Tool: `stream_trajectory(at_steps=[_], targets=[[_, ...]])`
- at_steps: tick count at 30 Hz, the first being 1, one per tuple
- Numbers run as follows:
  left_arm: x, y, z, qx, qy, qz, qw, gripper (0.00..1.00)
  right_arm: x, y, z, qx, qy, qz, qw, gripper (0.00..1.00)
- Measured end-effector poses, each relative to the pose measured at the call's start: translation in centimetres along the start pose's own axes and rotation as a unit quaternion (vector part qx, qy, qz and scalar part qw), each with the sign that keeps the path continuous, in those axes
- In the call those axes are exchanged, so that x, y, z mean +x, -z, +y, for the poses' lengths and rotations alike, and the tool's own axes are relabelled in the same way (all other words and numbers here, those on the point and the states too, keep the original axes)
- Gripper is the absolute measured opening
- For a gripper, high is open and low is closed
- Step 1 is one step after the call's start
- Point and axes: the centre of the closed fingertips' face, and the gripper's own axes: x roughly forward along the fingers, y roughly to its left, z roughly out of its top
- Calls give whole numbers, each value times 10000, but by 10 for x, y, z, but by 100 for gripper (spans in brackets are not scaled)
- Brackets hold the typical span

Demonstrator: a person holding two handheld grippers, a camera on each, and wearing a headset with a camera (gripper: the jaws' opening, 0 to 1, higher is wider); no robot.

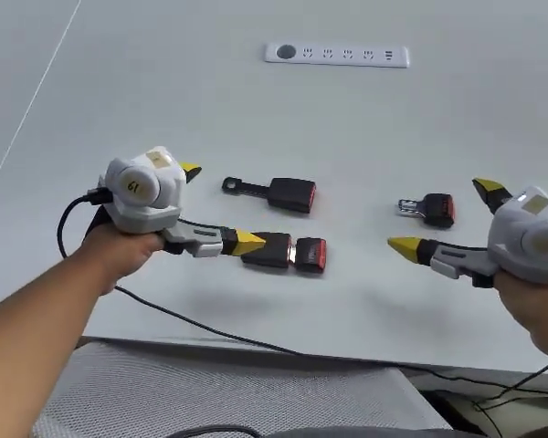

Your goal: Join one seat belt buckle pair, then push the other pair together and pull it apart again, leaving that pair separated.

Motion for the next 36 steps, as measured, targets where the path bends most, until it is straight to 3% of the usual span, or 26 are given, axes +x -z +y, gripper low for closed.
stream_trajectory(at_steps=[5, 11, 20, 31, 36], targets=[[-22, 6, -1, -18, -126, -106, 9999, 100, -11, -4, 12, -15, -55, -136, 9999, 99], [-41, 19, -4, 4, -197, -64, 9998, 100, -19, -1, 24, -4, -85, -159, 9998, 99], [-71, 33, -7, -134, -363, -176, 9991, 100, -36, 6, 37, 43, 5, -177, 9998, 99], [-86, 42, -11, -273, -446, -246, 9983, 100, -54, 15, 38, 286, 368, -214, 9987, 99], [-87, 42, -13, -276, -458, -246, 9983, 100, -55, 18, 43, 366, 344, -189, 9986, 99]])
